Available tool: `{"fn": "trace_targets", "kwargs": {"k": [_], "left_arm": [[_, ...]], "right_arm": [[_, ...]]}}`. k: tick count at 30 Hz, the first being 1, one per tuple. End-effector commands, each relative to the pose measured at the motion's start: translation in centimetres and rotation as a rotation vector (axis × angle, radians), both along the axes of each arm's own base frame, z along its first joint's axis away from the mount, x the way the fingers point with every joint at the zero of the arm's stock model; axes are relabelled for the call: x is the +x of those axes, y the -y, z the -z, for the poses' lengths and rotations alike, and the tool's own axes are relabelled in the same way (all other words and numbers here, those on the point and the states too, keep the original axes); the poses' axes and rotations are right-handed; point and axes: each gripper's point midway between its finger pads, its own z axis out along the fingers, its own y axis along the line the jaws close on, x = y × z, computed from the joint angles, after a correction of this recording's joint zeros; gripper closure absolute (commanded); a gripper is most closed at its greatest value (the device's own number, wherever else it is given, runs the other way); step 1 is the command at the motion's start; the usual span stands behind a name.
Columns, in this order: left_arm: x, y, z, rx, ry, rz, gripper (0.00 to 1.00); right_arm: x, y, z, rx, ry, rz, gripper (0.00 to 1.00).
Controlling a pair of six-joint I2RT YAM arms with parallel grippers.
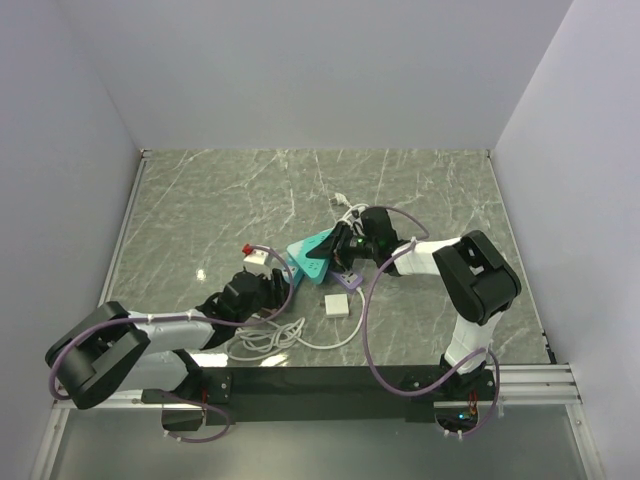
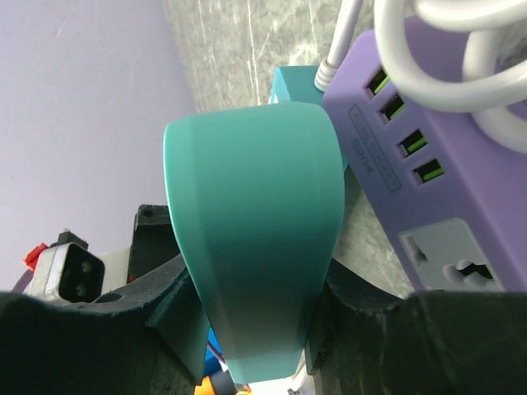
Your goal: Insert the plug
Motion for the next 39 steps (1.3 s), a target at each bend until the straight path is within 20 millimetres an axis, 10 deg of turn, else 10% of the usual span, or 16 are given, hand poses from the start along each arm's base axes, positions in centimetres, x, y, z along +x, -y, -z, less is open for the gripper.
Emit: {"fn": "trace_targets", "kwargs": {"k": [1,6,10,29,39], "left_arm": [[1.9,-2.3,-2.9,-0.033,0.083,-0.166,0.54],[1.1,-2.8,-6.6,-0.115,0.148,-0.158,0.17],[0.0,-2.9,-9.8,-0.207,0.212,-0.127,0.12],[10.5,1.6,-11.0,-0.179,0.215,-0.170,0.30],[13.1,4.1,-6.5,-0.111,0.113,-0.150,0.42]], "right_arm": [[-3.3,12.2,13.9,-0.635,-0.265,0.255,1.00],[-3.9,11.9,14.3,-0.617,-0.277,0.228,1.00],[-3.3,11.2,14.1,-0.597,-0.235,0.207,1.00],[-3.4,9.9,14.5,-0.526,-0.216,0.196,1.00],[-3.1,10.0,14.6,-0.521,-0.195,0.221,1.00]]}}
